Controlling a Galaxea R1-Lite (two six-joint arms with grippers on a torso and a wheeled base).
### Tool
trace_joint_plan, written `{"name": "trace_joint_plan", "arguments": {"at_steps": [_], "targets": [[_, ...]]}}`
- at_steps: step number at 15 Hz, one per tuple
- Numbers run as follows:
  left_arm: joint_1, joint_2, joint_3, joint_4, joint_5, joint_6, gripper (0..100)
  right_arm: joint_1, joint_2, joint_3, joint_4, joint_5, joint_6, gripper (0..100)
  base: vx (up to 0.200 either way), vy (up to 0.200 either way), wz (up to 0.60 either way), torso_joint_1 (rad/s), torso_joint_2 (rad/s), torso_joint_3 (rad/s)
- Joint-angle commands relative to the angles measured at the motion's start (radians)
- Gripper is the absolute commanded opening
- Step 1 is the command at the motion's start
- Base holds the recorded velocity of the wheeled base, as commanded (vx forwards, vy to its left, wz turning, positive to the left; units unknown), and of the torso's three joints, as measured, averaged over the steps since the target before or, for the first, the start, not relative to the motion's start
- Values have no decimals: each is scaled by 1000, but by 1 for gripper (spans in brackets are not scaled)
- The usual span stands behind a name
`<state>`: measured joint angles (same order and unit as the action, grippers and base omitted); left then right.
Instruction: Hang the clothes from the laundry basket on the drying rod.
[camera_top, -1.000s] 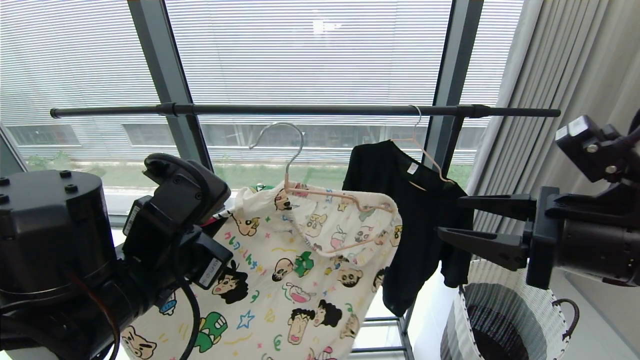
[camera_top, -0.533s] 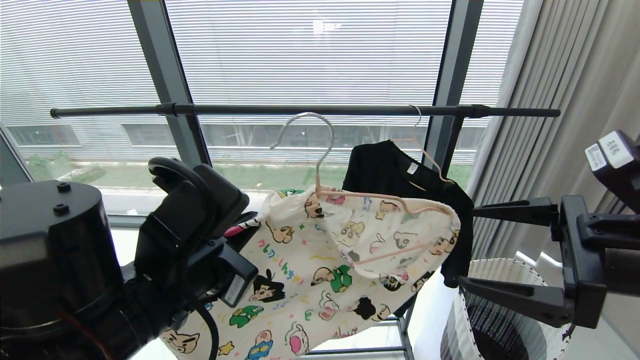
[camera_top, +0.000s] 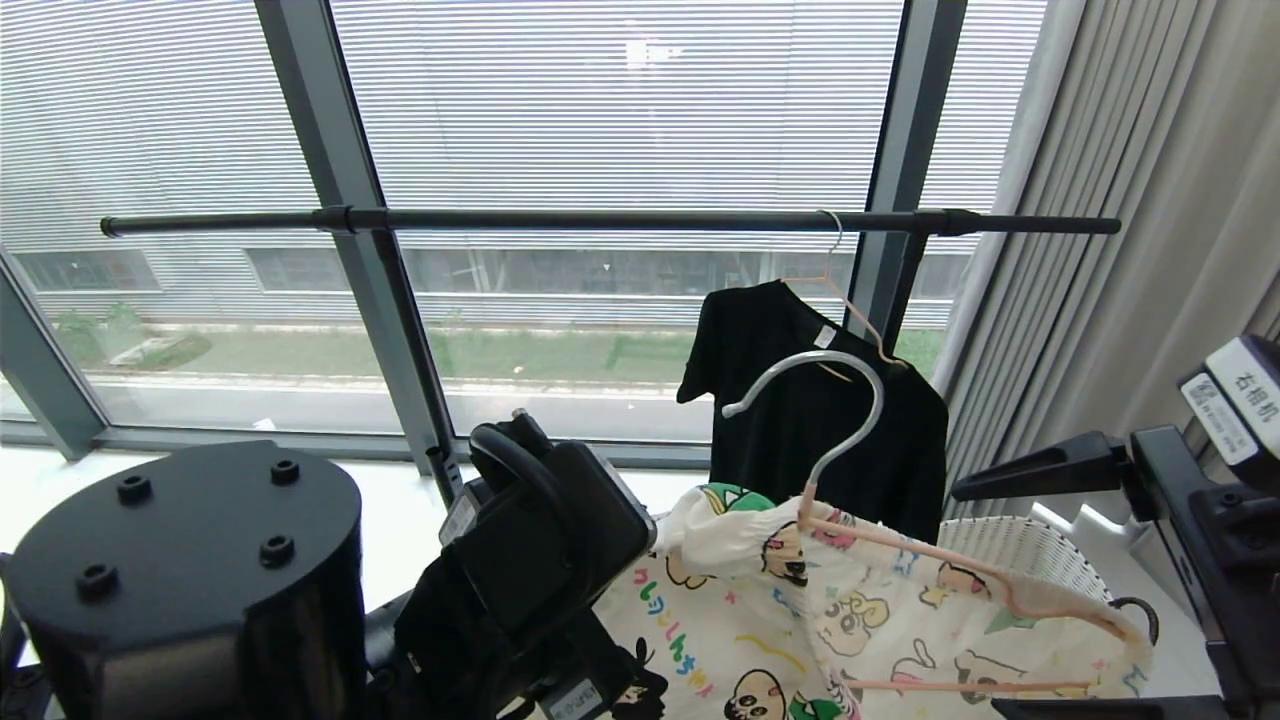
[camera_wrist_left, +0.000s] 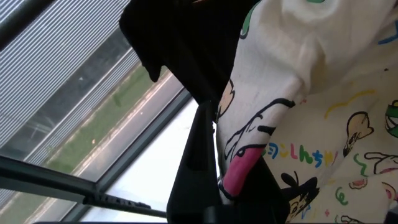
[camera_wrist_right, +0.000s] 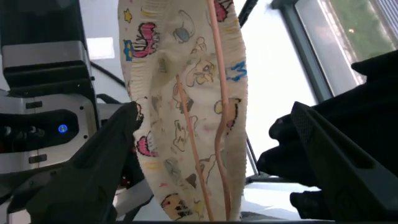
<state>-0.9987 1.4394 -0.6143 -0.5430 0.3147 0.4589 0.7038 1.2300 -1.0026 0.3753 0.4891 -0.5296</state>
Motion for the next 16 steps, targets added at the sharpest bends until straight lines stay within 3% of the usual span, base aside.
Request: {"name": "trace_joint_plan", "arguments": {"at_steps": [1,4,8,12,13,16], "targets": [[-15,12,-2,0,0,4,0,25,46,-13,4,0,-13,100,0,0,0,0,0,0],[-18,7,-7,0,0,18,0,66,101,-11,4,-4,-15,100,0,0,0,0,0,0],[-34,7,-19,0,0,18,0,63,149,-8,-1,-47,-13,100,0,0,0,0,0,0],[-34,4,-19,0,0,18,0,31,148,-8,-3,-43,-13,100,0,0,0,0,0,0],[-34,3,-19,0,0,18,0,28,146,-8,-3,-41,-13,0,0,0,0,0,0,0],[-38,-5,-19,0,0,24,0,28,148,-8,-6,-49,-15,0,0,0,0,0,0,0]]}}
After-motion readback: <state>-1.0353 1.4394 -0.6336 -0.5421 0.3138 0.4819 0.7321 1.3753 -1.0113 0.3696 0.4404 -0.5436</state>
